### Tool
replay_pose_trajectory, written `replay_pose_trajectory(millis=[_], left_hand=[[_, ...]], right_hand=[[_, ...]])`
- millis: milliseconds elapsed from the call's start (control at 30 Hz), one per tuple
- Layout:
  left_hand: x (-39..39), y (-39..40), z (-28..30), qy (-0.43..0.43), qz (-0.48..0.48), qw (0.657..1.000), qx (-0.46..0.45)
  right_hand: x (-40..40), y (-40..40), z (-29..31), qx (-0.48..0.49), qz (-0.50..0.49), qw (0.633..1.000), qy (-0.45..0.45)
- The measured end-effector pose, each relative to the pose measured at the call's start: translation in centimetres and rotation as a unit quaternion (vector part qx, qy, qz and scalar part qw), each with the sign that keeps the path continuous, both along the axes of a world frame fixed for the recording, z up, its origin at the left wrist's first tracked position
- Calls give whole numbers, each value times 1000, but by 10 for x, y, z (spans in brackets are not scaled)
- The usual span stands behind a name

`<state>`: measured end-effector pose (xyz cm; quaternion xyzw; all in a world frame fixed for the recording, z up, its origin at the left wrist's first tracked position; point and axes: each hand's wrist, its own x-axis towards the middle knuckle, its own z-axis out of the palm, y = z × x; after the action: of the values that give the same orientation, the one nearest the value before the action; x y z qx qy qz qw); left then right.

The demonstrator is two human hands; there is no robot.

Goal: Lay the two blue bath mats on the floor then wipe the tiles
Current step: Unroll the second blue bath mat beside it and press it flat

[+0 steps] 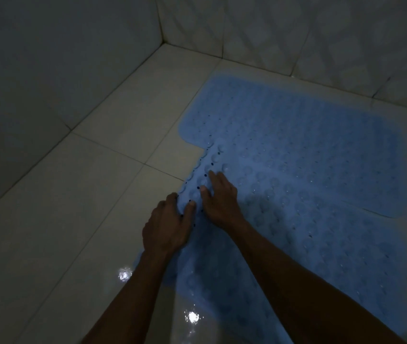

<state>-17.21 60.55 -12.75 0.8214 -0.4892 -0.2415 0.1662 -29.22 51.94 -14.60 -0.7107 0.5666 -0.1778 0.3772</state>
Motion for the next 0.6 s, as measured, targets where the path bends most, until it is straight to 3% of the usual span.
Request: replay_pose_trajectory(millis=[133, 300, 433, 533, 600], left_hand=[[13, 2, -14, -42, 8, 999, 12], [20, 1, -12, -67, 21, 995, -77], [33, -2, -17, -137, -25, 990, 19], [57, -13, -21, -146, 13, 987, 58], [67, -16, -23, -154, 27, 987, 43]], right_hand=[[7, -4, -4, 12, 37, 999, -31], [21, -8, -1, 11, 79, 993, -81], [33, -17, -1, -23, 83, 991, -103], [33, -24, -9, -57, 109, 990, -63], [29, -27, -15, -53, 125, 991, 14]])
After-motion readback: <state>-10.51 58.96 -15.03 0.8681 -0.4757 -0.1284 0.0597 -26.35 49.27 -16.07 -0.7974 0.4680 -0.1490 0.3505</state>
